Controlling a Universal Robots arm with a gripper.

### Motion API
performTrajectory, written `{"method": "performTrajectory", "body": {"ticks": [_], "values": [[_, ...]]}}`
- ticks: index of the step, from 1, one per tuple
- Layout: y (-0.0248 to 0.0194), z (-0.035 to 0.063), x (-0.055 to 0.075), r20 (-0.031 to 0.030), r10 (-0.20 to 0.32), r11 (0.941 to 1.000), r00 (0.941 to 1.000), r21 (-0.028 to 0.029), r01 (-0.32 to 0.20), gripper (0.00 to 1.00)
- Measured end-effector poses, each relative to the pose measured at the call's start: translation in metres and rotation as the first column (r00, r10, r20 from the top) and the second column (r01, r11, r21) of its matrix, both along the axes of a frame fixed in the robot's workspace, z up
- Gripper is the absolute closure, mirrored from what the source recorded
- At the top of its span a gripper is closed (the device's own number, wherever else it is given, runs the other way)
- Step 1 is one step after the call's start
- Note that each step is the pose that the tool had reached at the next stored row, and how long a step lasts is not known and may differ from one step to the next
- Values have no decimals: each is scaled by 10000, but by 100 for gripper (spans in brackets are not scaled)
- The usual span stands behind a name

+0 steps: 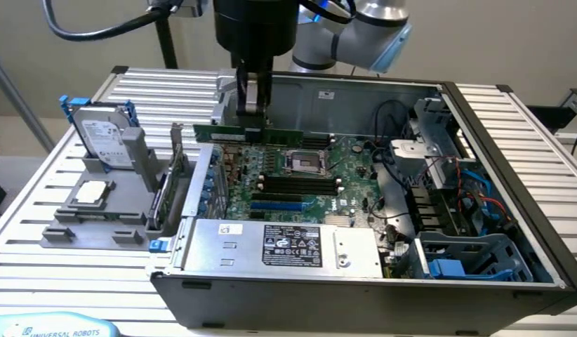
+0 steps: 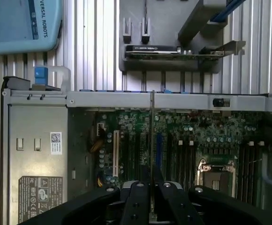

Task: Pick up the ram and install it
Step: 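Pick up the ram and move it above insertion slot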

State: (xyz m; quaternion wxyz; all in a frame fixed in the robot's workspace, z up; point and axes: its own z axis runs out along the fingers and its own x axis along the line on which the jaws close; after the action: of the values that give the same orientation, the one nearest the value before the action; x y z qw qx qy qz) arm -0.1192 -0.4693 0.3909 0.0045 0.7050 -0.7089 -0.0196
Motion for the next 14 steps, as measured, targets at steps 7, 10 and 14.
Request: {"method": "performTrajectory", "body": {"ticks": [7, 10, 14], "values": [[190, -67, 178, -4, -2, 10000, 10000, 1, 2, 86], [293, -109, 235, -5, 0, 10000, 10000, 0, 0, 86], [431, -164, 306, -5, -1, 10000, 10000, 1, 1, 86]]}}
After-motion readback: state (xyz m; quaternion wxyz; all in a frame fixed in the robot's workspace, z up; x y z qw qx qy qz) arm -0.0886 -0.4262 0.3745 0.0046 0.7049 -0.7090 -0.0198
